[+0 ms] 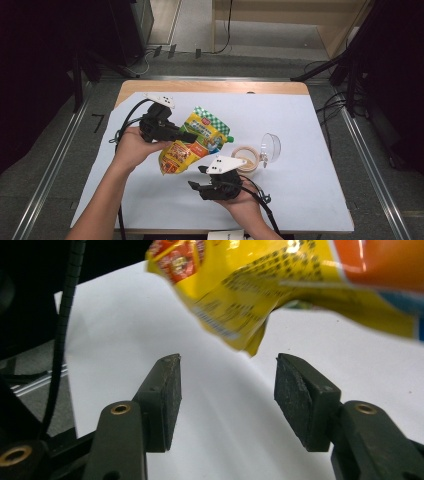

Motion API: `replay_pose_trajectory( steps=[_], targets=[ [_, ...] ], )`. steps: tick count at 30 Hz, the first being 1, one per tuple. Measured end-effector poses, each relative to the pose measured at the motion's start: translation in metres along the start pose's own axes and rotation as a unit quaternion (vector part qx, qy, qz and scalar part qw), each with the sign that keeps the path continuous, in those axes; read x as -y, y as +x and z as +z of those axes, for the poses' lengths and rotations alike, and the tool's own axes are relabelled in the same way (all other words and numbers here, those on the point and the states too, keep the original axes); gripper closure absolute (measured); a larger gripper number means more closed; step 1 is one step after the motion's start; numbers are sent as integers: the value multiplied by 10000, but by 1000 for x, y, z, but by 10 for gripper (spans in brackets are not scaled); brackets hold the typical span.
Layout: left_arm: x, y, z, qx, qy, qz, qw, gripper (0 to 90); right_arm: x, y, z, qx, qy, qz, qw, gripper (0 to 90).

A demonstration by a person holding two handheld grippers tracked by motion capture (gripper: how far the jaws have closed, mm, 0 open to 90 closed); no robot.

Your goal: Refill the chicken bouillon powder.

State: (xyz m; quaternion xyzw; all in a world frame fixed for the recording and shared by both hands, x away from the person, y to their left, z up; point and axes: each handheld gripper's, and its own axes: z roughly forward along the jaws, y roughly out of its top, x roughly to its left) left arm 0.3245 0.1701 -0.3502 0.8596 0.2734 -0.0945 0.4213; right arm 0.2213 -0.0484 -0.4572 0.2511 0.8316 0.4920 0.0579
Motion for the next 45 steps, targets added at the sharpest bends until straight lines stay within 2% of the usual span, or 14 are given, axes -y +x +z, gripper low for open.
replay_pose_trajectory(
  steps=[5,6,9,12,16,22,30,34,38,45],
  targets=[
    [6,12,-9,-203,-202,-176,9994,899,-2,3,-9,-61,-3,41,10000,461],
    [9,17,-12,-238,-365,-254,9987,898,-2,3,-10,-60,-21,45,10000,462],
    [13,26,-14,-283,-522,-403,9974,898,-2,3,-19,-99,-44,85,9999,461],
    [17,34,-14,-434,-568,-486,9963,898,0,0,-25,0,-36,38,10000,459],
    [17,40,-11,-546,-634,-593,9947,895,2,-6,-31,19,-8,192,9998,459],
    [15,47,2,-618,-776,-497,9938,896,3,-10,-33,62,-3,223,9997,458],
    [21,58,16,-781,-657,-534,9933,896,4,-12,-32,100,55,209,9997,459],
    [25,60,13,-704,-727,-570,9932,895,4,-15,-34,134,28,252,9996,460],
    [29,59,7,-725,-646,-546,9938,889,3,-18,-36,139,7,262,9996,462],
    [40,57,-3,-720,-696,-552,9934,881,2,-22,-39,156,129,319,9993,460]
  ],
)
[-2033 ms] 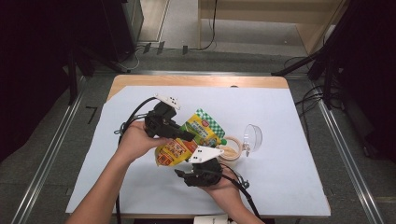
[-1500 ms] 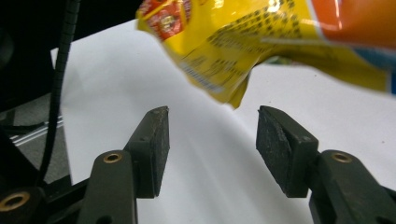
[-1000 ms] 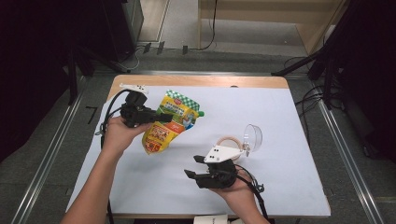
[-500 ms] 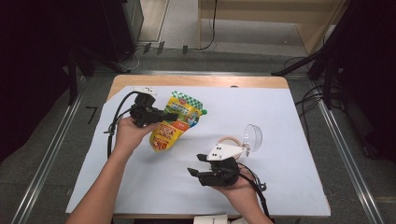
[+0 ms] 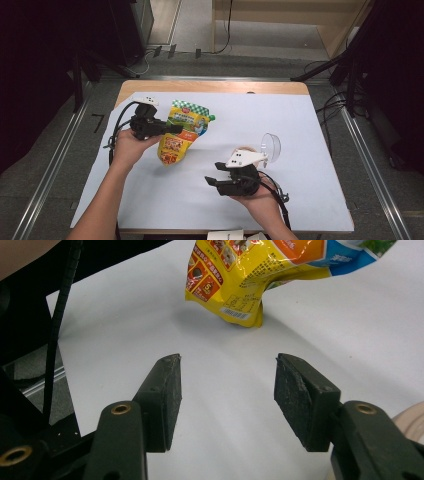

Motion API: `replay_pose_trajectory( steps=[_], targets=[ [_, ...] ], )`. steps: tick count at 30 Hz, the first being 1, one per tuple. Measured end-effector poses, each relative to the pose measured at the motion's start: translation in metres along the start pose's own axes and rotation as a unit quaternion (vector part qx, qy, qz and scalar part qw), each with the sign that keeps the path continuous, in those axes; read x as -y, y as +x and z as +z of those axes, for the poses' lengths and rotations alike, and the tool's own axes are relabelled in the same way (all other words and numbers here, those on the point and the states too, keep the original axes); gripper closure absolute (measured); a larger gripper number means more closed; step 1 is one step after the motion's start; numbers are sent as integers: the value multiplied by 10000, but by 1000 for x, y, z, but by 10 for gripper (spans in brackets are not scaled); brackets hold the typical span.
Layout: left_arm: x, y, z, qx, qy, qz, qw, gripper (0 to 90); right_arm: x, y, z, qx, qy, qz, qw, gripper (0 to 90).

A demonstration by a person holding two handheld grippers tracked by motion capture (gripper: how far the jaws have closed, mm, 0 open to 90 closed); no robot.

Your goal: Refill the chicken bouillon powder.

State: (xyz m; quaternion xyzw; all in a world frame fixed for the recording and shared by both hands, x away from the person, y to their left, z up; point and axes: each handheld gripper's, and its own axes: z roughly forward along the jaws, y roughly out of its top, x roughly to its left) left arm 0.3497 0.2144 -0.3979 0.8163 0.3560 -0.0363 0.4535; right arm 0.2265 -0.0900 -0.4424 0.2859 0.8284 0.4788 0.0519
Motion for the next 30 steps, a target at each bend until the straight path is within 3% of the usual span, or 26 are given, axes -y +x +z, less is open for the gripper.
replay_pose_trajectory(
  steps=[8,22,30],
  targets=[
    [13,4,-13,11,-95,-111,9999,873,-5,-3,-5,-22,7,-1,10000,459],
    [28,2,-29,-43,-173,-38,9998,851,-8,-9,-6,-17,56,-43,10000,461],
    [35,1,-38,21,-341,-71,9994,735,-10,-10,-3,-29,127,-127,9998,463]
  ],
)
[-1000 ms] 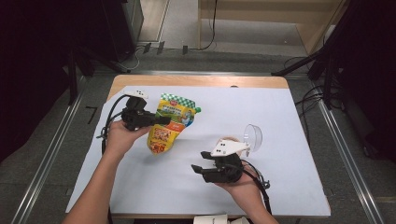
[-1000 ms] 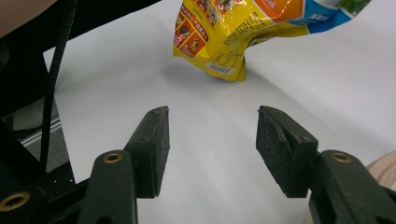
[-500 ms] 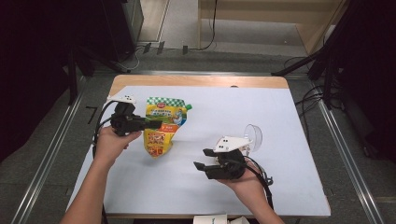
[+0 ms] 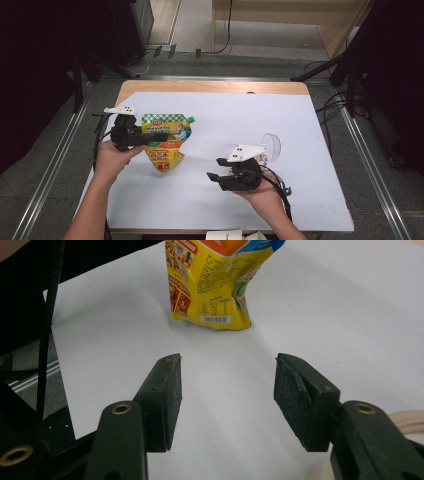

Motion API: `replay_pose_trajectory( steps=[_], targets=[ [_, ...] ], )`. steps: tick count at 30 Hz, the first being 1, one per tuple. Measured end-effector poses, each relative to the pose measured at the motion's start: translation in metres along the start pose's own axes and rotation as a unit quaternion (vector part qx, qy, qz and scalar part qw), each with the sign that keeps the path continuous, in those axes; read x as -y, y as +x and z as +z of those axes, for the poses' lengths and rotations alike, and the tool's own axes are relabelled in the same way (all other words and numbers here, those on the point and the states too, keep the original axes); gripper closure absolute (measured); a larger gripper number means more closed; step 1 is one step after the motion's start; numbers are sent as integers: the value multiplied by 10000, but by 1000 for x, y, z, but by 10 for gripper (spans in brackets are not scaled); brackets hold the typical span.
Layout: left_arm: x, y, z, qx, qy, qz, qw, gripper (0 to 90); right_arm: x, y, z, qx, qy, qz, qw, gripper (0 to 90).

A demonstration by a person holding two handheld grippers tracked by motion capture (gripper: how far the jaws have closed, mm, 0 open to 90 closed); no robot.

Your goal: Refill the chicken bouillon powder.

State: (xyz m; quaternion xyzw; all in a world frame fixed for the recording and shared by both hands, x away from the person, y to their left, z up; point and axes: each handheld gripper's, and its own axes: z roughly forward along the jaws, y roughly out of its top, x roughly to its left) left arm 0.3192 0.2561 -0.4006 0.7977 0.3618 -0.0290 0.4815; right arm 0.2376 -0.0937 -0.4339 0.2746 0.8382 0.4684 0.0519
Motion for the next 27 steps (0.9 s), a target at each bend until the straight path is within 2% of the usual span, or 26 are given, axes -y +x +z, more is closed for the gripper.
replay_pose_trajectory(
  steps=[3,9,13,18,27],
  targets=[
    [0,-2,-5,8,-63,58,10000,687,0,-1,0,-11,8,-9,10000,466],
    [0,-7,-13,-120,-91,126,9998,591,-3,-3,-2,-34,-9,-10,10000,477],
    [0,-9,-20,-260,-229,150,9993,512,-4,-4,-5,-20,-13,53,10000,480],
    [-1,-13,-28,-400,-183,250,9987,483,-5,-7,-8,-3,20,90,10000,481],
    [3,-5,-47,-418,-172,154,9989,452,-9,-10,-16,67,40,64,9999,484]
  ],
)
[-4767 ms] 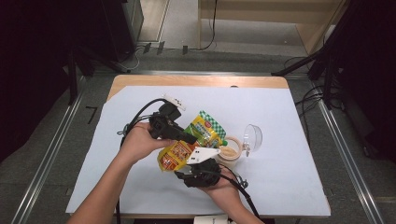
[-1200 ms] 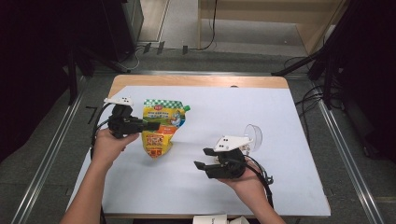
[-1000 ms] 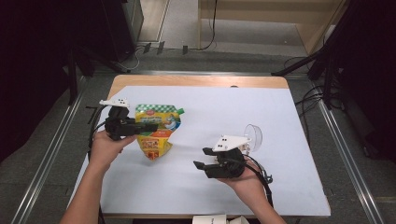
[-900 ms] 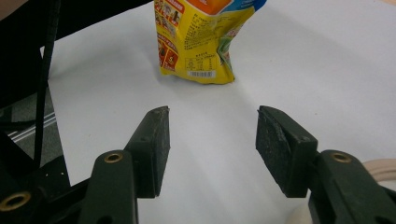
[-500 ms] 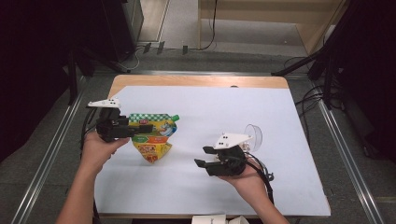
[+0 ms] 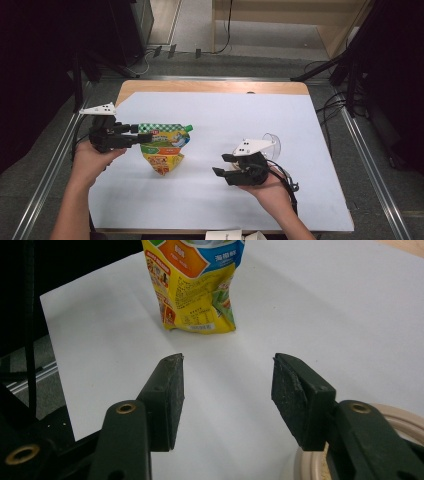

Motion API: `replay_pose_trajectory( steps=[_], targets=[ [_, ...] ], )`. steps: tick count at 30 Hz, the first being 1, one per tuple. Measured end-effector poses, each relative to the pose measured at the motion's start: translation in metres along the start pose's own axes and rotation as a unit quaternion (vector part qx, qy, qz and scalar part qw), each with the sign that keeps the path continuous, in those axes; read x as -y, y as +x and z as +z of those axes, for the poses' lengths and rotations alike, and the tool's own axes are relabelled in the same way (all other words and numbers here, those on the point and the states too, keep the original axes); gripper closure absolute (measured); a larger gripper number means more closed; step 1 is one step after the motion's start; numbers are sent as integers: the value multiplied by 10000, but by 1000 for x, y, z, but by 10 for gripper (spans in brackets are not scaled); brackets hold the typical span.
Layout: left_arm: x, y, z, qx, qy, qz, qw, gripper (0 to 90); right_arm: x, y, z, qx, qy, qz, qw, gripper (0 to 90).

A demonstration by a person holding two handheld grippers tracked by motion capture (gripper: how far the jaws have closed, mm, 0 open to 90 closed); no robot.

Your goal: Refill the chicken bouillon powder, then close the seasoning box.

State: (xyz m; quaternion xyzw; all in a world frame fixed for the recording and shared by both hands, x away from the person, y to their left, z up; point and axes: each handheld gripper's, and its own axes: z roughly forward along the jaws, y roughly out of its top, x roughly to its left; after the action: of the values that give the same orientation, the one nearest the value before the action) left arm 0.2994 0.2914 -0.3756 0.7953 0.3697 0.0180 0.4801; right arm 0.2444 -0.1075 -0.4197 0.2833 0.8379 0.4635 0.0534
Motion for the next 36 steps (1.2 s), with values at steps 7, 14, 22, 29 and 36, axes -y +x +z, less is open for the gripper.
replay_pose_trajectory(
  steps=[7,14,22,29,36],
  targets=[
    [6,8,-13,-59,73,-24,10000,448,-2,-6,-7,-1,-48,75,10000,486],
    [12,16,-23,-163,123,-127,9997,444,-3,-10,-10,32,-44,132,9999,488],
    [14,19,-35,-264,27,-130,9996,447,-4,-15,-17,91,-94,163,9998,496],
    [19,26,-26,-508,122,-204,9984,443,-9,-19,-30,109,-177,195,9996,529],
    [23,29,-7,-546,336,-234,9977,422,-15,-29,-54,238,-346,313,9986,557]
  ],
)
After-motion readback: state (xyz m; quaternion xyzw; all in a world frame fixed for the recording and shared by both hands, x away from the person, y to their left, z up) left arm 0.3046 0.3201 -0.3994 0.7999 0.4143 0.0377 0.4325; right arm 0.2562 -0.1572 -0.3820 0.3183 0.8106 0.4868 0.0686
